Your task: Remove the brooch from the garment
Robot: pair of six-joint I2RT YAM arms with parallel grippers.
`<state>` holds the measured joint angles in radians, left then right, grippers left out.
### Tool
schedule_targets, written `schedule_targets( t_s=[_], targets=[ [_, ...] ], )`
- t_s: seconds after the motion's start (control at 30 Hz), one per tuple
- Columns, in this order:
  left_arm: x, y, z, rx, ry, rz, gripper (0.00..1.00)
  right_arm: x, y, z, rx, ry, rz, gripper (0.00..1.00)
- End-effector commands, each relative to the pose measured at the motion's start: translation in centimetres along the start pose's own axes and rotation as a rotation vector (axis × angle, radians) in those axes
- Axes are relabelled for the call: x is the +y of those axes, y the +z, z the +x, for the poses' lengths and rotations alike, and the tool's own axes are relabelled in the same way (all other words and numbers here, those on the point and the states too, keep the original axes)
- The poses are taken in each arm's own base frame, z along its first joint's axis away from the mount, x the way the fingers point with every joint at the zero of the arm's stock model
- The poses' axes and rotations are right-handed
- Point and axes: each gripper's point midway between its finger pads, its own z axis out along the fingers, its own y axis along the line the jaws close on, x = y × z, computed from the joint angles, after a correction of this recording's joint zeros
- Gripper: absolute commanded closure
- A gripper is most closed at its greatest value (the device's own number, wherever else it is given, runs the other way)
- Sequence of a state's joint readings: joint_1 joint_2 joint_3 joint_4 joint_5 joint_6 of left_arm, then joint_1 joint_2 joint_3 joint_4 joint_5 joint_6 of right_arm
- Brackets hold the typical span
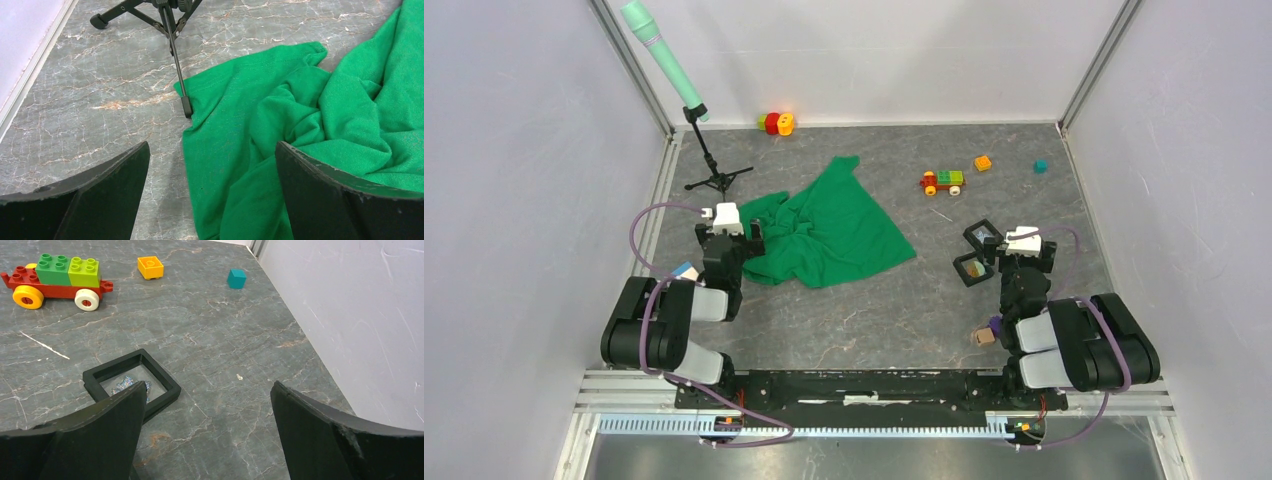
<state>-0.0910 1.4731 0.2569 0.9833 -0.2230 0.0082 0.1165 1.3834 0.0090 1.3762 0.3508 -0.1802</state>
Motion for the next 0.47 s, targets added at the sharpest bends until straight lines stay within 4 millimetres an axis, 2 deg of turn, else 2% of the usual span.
schedule_targets(
  t_s=[0.0, 0.43],
  targets=[
    [-0.4, 0.63, -2.26, -0.075, -0.04, 0.017, 0.0, -0.26, -2.35, 1.99, 0.034, -0.005, -0.017, 0.02],
    [-0.5, 0.69, -2.25, -0.071, -0.04, 0.021, 0.0, -0.23, -2.34, 1.96, 0.033, -0.005, -0.018, 0.02]
  ],
)
